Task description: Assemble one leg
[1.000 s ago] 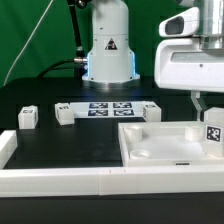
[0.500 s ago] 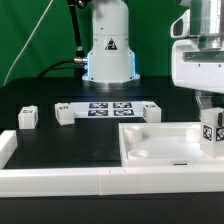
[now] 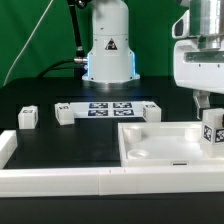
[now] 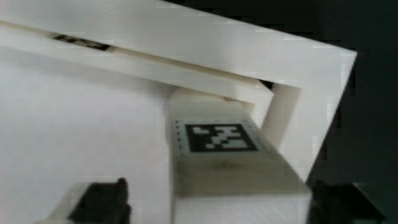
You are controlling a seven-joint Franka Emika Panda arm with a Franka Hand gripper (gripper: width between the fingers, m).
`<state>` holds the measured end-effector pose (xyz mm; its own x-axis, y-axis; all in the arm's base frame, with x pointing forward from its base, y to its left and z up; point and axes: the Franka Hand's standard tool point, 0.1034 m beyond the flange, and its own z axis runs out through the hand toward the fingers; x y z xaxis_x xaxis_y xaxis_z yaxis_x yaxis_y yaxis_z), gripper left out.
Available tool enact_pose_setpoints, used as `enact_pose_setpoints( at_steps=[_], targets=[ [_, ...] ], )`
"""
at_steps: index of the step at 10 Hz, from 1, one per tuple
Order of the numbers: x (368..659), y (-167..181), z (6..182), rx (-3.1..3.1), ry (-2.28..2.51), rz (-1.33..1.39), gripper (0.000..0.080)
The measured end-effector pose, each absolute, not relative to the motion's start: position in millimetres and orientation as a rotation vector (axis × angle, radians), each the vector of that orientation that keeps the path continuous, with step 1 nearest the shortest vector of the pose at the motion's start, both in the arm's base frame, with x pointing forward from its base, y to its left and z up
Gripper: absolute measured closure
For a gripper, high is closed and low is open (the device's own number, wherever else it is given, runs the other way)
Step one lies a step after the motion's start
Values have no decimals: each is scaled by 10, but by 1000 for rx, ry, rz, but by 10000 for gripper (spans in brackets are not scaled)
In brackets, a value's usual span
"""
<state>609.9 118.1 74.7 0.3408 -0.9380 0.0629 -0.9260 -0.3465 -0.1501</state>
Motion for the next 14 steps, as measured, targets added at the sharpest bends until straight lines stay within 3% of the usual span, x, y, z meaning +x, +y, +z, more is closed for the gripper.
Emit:
enact_pose_setpoints(
  at_steps=[1,2,14],
  targets=[
    [6099,1183,747,-2607,1593,-219,178],
    [6098,1186,746,-2691,1461,-226,158],
    [6113,1145,751,-3170,1,-266,150]
  ],
)
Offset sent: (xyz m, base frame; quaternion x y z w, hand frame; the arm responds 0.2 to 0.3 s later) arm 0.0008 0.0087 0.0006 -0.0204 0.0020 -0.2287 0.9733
